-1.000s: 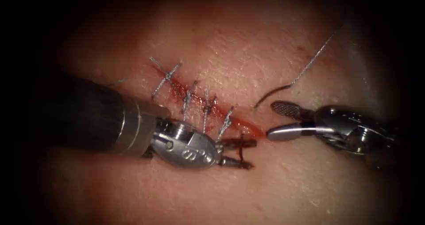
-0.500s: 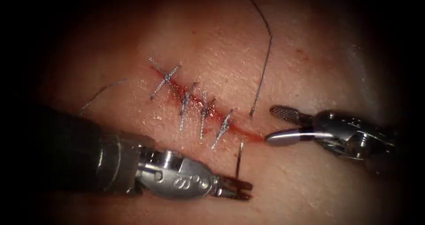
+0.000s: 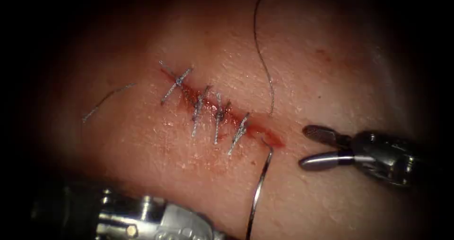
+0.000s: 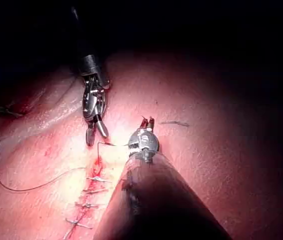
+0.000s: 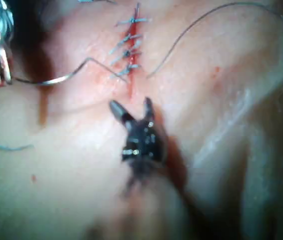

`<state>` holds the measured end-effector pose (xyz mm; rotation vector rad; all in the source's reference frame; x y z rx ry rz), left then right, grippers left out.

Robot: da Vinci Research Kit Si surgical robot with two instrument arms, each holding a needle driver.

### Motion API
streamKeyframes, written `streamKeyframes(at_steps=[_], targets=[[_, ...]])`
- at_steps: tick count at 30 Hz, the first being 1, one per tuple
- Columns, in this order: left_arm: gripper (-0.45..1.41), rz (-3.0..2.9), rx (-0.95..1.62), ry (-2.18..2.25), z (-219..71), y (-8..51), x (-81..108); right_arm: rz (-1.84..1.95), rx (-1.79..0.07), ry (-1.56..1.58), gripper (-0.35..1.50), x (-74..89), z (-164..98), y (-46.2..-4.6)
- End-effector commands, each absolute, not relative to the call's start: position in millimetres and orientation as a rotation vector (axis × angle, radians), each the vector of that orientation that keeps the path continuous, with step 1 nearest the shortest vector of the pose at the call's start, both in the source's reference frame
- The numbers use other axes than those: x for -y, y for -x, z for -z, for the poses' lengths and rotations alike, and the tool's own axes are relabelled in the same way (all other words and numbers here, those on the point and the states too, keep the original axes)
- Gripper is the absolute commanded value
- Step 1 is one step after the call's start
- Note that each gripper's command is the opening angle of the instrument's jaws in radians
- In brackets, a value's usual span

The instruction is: Wound Closure

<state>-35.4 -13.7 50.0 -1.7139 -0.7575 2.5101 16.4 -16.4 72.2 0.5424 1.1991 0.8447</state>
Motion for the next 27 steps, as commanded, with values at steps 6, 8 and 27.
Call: streamKeyframes(at_steps=[6, 8, 27], targets=[[-0.45, -2.553, 0.425, 1.739, -50.5, 35.9, 6.6, -0.904, -1.223, -0.562, 1.28, 16.9, -66.1, -16.7], [-0.45, -2.583, 0.320, 1.737, -51.1, 36.0, 4.0, -0.913, -1.224, -0.569, 1.25, 16.7, -65.0, -17.3], [-0.45, -2.741, 0.086, 1.768, -55.5, 36.7, 9.7, -1.202, -1.176, -0.805, 1.03, 13.5, -67.8, -19.1]])
